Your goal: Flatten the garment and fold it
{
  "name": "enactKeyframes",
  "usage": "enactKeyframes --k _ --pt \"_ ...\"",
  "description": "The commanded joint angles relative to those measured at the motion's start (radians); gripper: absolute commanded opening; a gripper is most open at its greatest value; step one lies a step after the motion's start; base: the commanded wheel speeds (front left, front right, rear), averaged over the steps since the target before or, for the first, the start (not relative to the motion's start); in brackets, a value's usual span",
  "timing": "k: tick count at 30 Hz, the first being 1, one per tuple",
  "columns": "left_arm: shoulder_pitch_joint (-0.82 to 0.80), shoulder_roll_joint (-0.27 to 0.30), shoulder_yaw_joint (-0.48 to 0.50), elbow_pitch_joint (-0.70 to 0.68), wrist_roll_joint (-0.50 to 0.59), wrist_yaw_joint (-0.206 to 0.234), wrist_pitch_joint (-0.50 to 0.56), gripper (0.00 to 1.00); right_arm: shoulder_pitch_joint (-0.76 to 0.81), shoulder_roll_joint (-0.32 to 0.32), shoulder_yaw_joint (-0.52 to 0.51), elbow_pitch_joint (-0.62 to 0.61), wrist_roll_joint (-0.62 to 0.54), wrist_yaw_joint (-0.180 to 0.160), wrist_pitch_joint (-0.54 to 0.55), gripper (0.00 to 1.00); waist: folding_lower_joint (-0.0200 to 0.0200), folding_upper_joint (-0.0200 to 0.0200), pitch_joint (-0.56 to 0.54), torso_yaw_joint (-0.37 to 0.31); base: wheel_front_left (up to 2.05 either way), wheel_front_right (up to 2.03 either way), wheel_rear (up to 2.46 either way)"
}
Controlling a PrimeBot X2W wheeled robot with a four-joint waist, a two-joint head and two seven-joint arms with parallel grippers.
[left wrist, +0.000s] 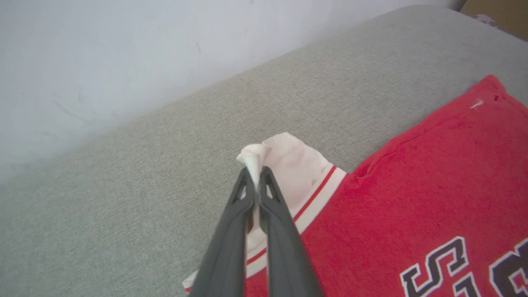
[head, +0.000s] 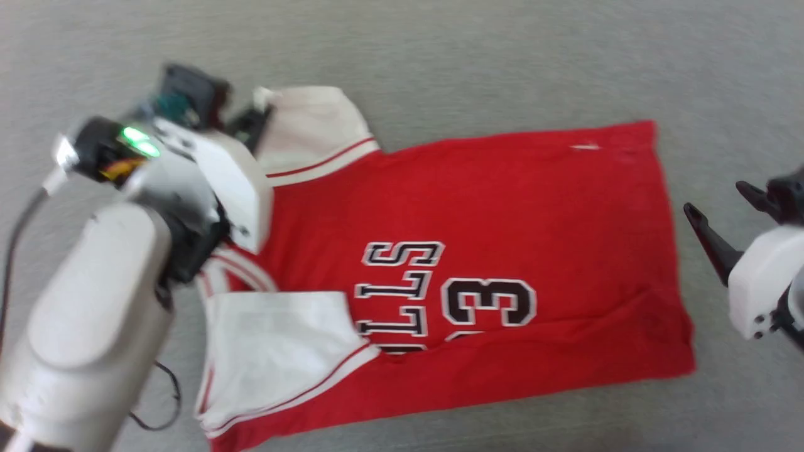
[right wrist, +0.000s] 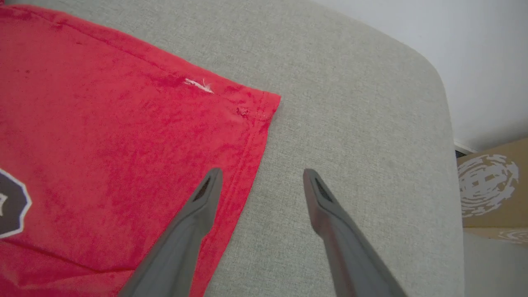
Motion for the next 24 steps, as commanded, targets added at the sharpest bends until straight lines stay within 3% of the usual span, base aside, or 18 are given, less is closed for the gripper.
enactKeyframes --k 1,5,9,16,23,24 --pt "0.029 -0.007 -0.004 -0.032 0.007 0.014 -0.014 0.0 -0.043 -0.026 0.022 0.009 0.034 -0.001 0.027 1.0 0.0001 0.0 -0.012 0.099 0.0 0.0 0.0" --pt "0.093 -0.025 -0.027 -0.138 0.022 0.043 -0.044 0.0 -0.151 -0.134 0.099 0.067 0.088 -0.001 0.12 1.0 0.0001 0.0 0.018 0.155 0.0 0.0 0.0" --pt "0.133 -0.055 -0.047 -0.205 0.029 0.064 -0.077 0.0 -0.251 -0.189 0.141 0.173 0.095 -0.001 0.178 1.0 0.0001 0.0 0.045 0.208 0.0 0.0 0.0" --pt "0.158 -0.094 -0.086 -0.256 0.049 0.078 -0.117 0.0 -0.362 -0.238 0.243 0.338 0.106 -0.001 0.224 1.0 0.0001 0.0 0.078 0.274 0.0 0.0 0.0" --pt "0.158 -0.125 -0.107 -0.246 0.056 0.083 -0.15 0.0 -0.37 -0.253 0.35 0.461 0.129 -0.001 0.238 1.0 0.0001 0.0 0.093 0.302 0.0 0.0 0.0" --pt "0.158 -0.128 -0.109 -0.24 0.056 0.083 -0.154 0.0 -0.367 -0.255 0.367 0.469 0.14 -0.001 0.236 0.38 0.0001 0.0 0.093 0.303 0.0 0.0 0.0"
